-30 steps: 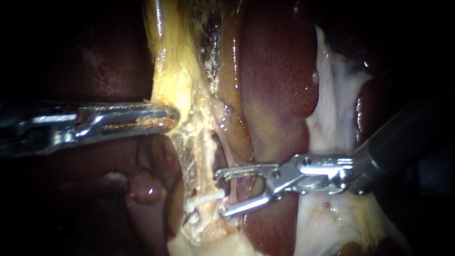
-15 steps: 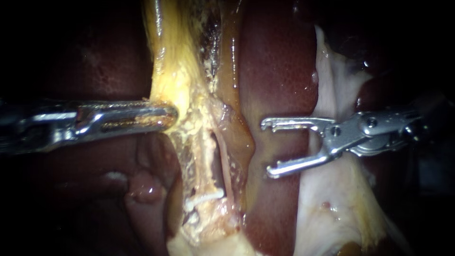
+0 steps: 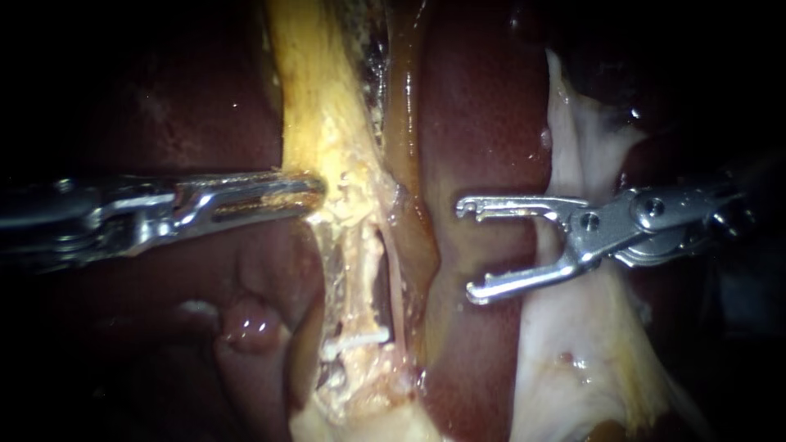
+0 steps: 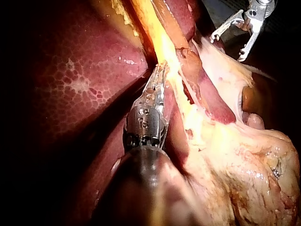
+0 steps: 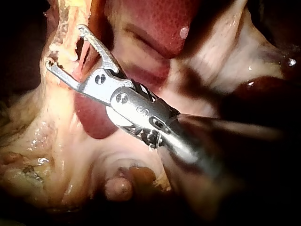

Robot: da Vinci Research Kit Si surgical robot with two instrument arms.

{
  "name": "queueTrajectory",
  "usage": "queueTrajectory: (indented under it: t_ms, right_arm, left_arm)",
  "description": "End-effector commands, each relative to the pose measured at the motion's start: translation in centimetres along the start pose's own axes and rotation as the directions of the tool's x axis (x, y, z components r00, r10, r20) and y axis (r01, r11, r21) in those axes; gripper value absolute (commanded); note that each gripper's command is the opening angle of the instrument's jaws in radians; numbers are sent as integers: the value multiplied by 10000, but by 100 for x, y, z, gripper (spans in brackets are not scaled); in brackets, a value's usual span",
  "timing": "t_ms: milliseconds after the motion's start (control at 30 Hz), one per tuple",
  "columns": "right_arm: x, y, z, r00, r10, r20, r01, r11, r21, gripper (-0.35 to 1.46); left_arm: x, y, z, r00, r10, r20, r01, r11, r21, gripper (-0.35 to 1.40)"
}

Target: Going back first clip left tube

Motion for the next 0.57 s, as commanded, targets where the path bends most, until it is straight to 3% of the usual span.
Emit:
queueTrajectory:
  t_ms: [33,567]
  right_arm:
    - [0,-1,1,10000,2,-2,-2,10000,2,60]
    - [2,-1,2,9999,-111,-28,111,9999,-8,60]
  left_arm:
    - [1,-1,2,10000,30,-77,-29,10000,41,-35]
    - [0,-2,4,10000,48,-86,-48,10000,60,-35]
